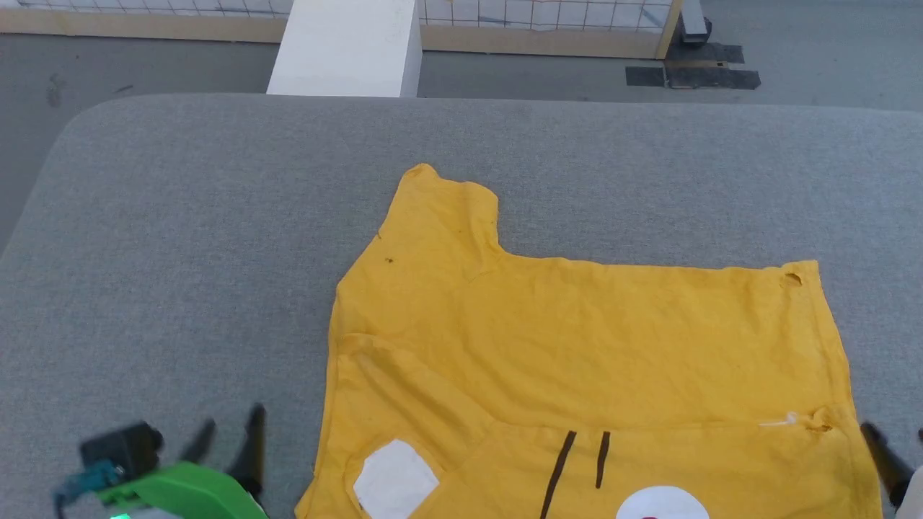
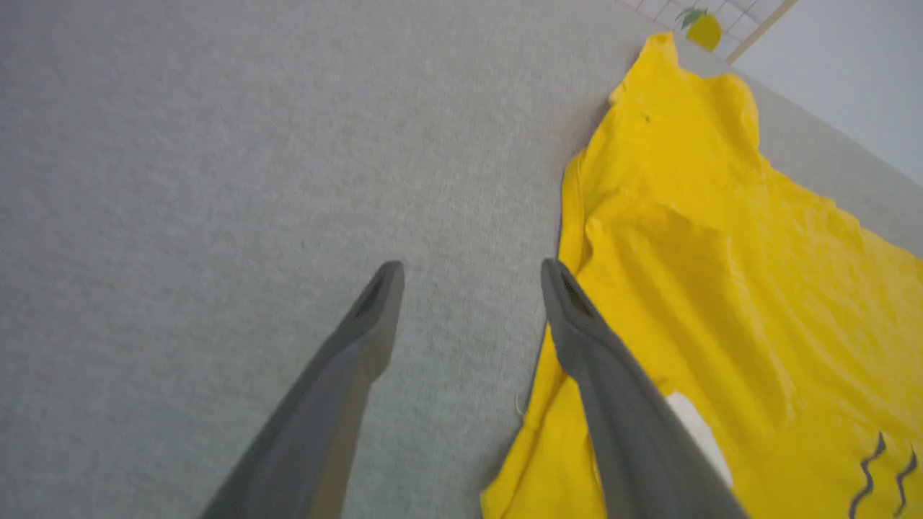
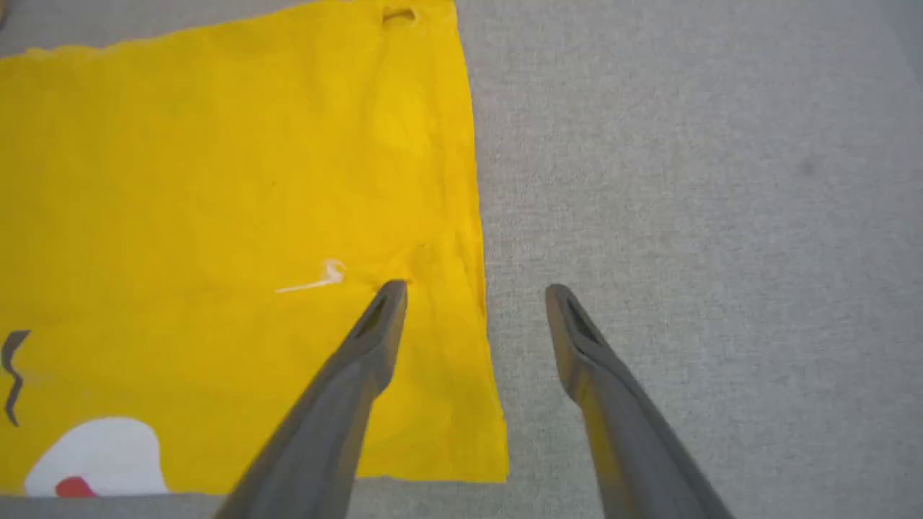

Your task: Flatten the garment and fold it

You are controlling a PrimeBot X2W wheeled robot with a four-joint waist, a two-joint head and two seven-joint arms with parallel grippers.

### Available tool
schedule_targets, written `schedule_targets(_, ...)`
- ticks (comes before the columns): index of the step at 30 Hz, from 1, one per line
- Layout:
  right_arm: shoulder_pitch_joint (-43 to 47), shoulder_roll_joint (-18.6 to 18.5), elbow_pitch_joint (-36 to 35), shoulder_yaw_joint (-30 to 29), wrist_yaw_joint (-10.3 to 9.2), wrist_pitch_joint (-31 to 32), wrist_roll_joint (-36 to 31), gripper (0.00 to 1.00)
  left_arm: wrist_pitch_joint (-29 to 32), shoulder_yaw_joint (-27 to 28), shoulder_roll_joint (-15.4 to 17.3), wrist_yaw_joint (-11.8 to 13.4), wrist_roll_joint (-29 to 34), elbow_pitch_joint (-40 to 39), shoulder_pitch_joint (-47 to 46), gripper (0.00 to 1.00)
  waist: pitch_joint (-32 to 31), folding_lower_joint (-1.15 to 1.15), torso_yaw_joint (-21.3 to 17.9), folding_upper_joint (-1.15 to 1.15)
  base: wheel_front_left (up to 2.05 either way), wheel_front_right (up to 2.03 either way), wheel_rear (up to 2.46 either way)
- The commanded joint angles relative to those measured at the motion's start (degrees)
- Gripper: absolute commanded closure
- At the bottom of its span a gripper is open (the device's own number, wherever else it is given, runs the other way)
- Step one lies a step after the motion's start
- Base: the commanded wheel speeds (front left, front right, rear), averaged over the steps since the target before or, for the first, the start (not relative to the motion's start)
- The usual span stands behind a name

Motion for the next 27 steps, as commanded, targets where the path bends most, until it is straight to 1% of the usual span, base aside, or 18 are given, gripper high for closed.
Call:
schedule_targets(1, -1.54, 0.32, -1.5, -0.3, -0.11, -1.53, -0.79, 0.0, -1.44, 1.24, 1.56, 0.51, 1.82, -2.29, -2.26, 0.0, 0.47, 0.0, -0.34, 0.0, 0.0, 0.0, 0.0)
schedule_targets(4, -2.7, 1.5, -4.45, -0.6, -0.11, -3.94, -1.94, 0.0, -2.74, 2.65, 4.21, 1.17, 5.31, -7.1, -5.96, 0.0, 1.71, 0.0, -0.76, 0.0, 0.0, 0.0, 0.0)
schedule_targets(6, -3.4, 2.44, -6.39, -0.5, -0.11, -5.63, -2.67, 0.0, -2.83, 2.89, 6.11, 0.85, 7.85, -9.11, -10.73, 0.0, 3.08, 0.0, -1.05, 0.0, 0.0, 0.0, 0.0)
schedule_targets(8, -4.01, 3.28, -7.95, -0.23, -0.11, -7.21, -3.62, 0.0, -2.56, 2.48, 7.24, 0.6, 10.45, -10.29, -16.75, 0.0, 4.69, 0.0, -1.31, 0.0, 0.0, 0.0, 0.0)
schedule_targets(9, -4.39, 3.68, -8.63, 0.15, -0.11, -7.94, -4.04, 0.0, -1.9, 1.7, 8.12, 0.03, 12.12, -10.33, -20.51, 0.0, 5.74, 0.0, -1.54, 0.0, 0.0, 0.0, 0.0)
schedule_targets(11, -5.13, 4.19, -9.56, 0.96, -0.11, -8.99, -4.61, 0.0, -0.64, 0.34, 8.69, -1.21, 14.12, -9.04, -27.91, 0.0, 7.86, 0.0, -1.91, 0.0, 0.0, 0.0, 0.0)
schedule_targets(12, -5.56, 4.38, -9.89, 1.33, -0.11, -9.42, -4.79, 0.0, 0.58, -0.82, 9.2, -2.4, 14.89, -7.84, -31.21, 0.0, 8.86, 0.0, -2.11, 0.0, 0.0, 0.0, 0.0)
schedule_targets(13, -6.13, 4.52, -10.23, 1.84, -0.11, -9.87, -4.91, 0.0, 2.1, -2.18, 9.28, -3.9, 15.39, -6.14, -35.47, 0.0, 10.13, 0.0, -2.33, 0.0, 0.0, 0.0, 0.0)
schedule_targets(14, -6.59, 4.54, -10.43, 2.31, -0.11, -10.13, -4.95, 0.0, 3.29, -3.11, 9.17, -4.86, 15.8, -4.52, -38.86, 0.0, 11.12, 0.0, -2.54, 0.0, 0.0, 0.0, 0.0)
schedule_targets(15, -7.29, 4.53, -10.68, 2.82, -0.11, -10.49, -4.95, 0.0, 5.16, -4.72, 9.26, -6.58, 16.39, -2.45, -42.98, 0.0, 12.44, 0.0, -2.93, 0.0, 0.0, 0.0, 0.0)
schedule_targets(19, -9.85, 4.03, -11.22, 4.59, -0.11, -11.41, -4.92, 0.0, 11.7, -9.71, 7.61, -12.22, 16.74, 5.46, -55.57, 0.0, 16.7, 0.0, -4.33, 0.0, 0.0, 0.0, 0.0)
schedule_targets(20, -10.39, 3.91, -11.29, 4.95, -0.11, -11.55, -4.88, 0.0, 12.92, -10.57, 7.09, -13.31, 16.61, 7.13, -57.78, 0.0, 17.56, 0.0, -4.65, 0.0, 0.0, 0.0, 0.0)
schedule_targets(21, -11.07, 3.69, -11.38, 5.49, -0.11, -11.69, -4.84, 0.0, 14.62, -11.82, 6.65, -15.01, 16.36, 9.11, -60.14, 0.0, 18.63, 0.0, -5.11, 0.0, 0.0, 0.0, 0.0)
schedule_targets(24, -12.67, 3.29, -11.4, 6.69, -0.11, -11.96, -4.61, 0.0, 18.19, -13.98, 5.73, -18.23, 15.43, 13.57, -64.44, 0.0, 21.05, 0.0, -6.22, 0.0, 0.0, 0.0, 0.0)
schedule_targets(25, -13.25, 3.14, -11.32, 7.07, -0.11, -12.05, -4.51, 0.0, 19.54, -14.62, 5.49, -19.19, 14.95, 15.12, -65.44, 0.0, 21.86, 0.0, -6.61, 0.0, 0.0, 0.0, 0.0)
schedule_targets(27, -14.19, 2.79, -11.06, 7.65, -0.11, -12.22, -4.39, 0.0, 21.05, -15.29, 5.1, -20.14, 14.33, 17.3, -66.82, 0.0, 23.19, 0.0, -7.26, 0.0, 0.0, 0.0, 0.0)
